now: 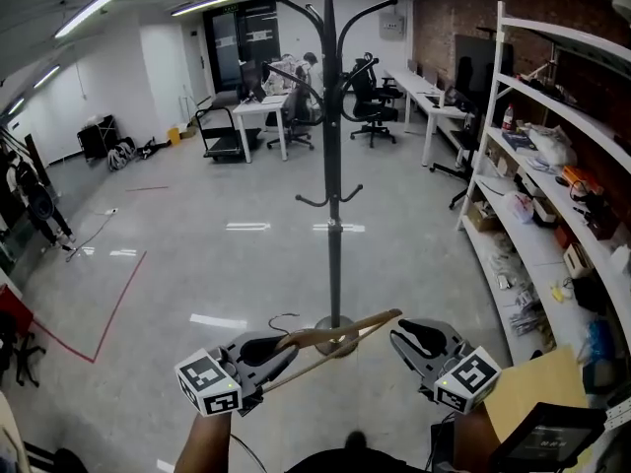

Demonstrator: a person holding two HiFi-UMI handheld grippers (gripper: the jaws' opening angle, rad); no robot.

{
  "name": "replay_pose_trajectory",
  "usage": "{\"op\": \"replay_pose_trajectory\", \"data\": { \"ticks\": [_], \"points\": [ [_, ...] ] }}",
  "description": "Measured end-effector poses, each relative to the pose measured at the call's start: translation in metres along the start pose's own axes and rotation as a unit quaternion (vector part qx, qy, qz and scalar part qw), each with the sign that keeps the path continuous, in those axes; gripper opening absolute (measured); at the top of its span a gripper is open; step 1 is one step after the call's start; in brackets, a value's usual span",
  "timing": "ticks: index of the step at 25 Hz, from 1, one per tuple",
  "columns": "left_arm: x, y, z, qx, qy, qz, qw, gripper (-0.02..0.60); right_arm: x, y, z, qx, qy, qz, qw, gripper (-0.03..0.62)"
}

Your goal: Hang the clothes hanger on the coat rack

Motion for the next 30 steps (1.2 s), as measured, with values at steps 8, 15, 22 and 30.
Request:
{"op": "replay_pose_trajectory", "data": {
  "ticks": [8,15,22,30],
  "points": [
    [0.076,-0.068,-0.04,0.044,-0.016,0.031,0.9984,0.051,0.033,0.085,-0.018,-0.003,0.016,-0.027,1.0,0.069],
    [0.117,-0.131,-0.096,0.053,-0.004,0.11,0.9925,0.051,0.078,0.14,-0.061,-0.045,0.024,-0.024,0.998,0.069],
    [0.163,-0.208,-0.133,0.092,-0.007,0.182,0.9789,0.051,0.138,0.198,-0.075,-0.059,0.015,0.021,0.998,0.069],
    [0.204,-0.272,-0.156,0.089,-0.003,0.26,0.9616,0.052,0.188,0.234,-0.073,-0.063,-0.019,0.065,0.996,0.069]
  ]
}}
Point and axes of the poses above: the fingertips, and each gripper's own axes: x forward along the fingers, y to its right, z out of its underside, the point moved 7 cm from there along -x, backward along the fingers, and after that the axes turned 11 degrees about -z, right-handed, at the moved point
